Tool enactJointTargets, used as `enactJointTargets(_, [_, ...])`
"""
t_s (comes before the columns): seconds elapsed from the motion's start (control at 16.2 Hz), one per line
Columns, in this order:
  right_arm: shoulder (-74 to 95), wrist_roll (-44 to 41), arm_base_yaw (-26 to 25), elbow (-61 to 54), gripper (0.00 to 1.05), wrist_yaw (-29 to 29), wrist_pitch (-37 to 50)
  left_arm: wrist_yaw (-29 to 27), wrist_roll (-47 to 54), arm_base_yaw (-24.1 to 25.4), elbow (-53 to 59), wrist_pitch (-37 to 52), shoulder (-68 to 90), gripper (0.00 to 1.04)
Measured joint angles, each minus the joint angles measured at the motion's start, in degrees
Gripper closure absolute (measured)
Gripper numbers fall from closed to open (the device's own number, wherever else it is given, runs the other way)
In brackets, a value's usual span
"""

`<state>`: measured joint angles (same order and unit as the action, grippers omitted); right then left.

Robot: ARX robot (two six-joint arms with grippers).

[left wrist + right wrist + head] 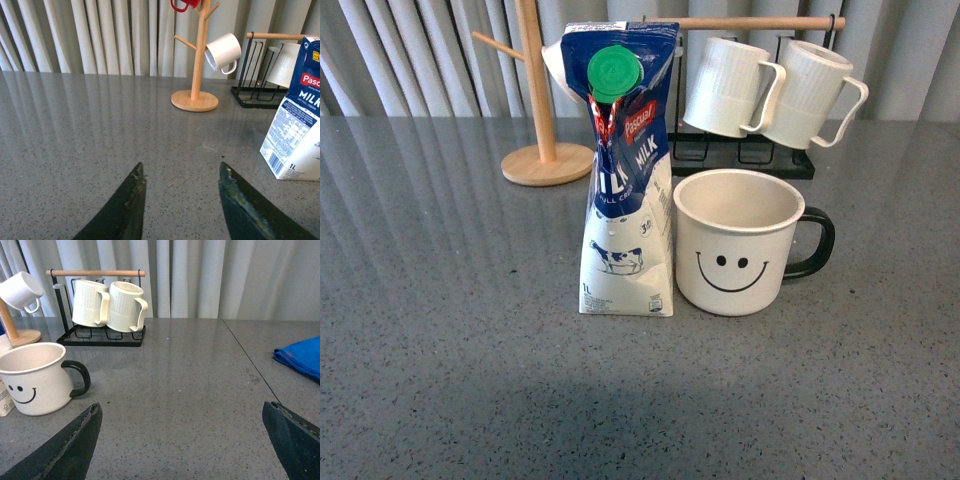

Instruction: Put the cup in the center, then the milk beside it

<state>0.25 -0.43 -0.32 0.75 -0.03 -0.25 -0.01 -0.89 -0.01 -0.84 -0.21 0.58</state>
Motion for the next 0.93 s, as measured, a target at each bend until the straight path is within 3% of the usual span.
enactJointTargets(0.31, [0.00,0.00,0.00,-0.02,0.07,0.00,0.02,0.00,0.07,0.00,0.00,0.00,0.00,0.05])
enactJointTargets(0.93, [0.00,0.00,0.00,-0.02,0.07,0.00,0.00,0.00,0.09,0.00,0.00,0.00,0.00,0.07])
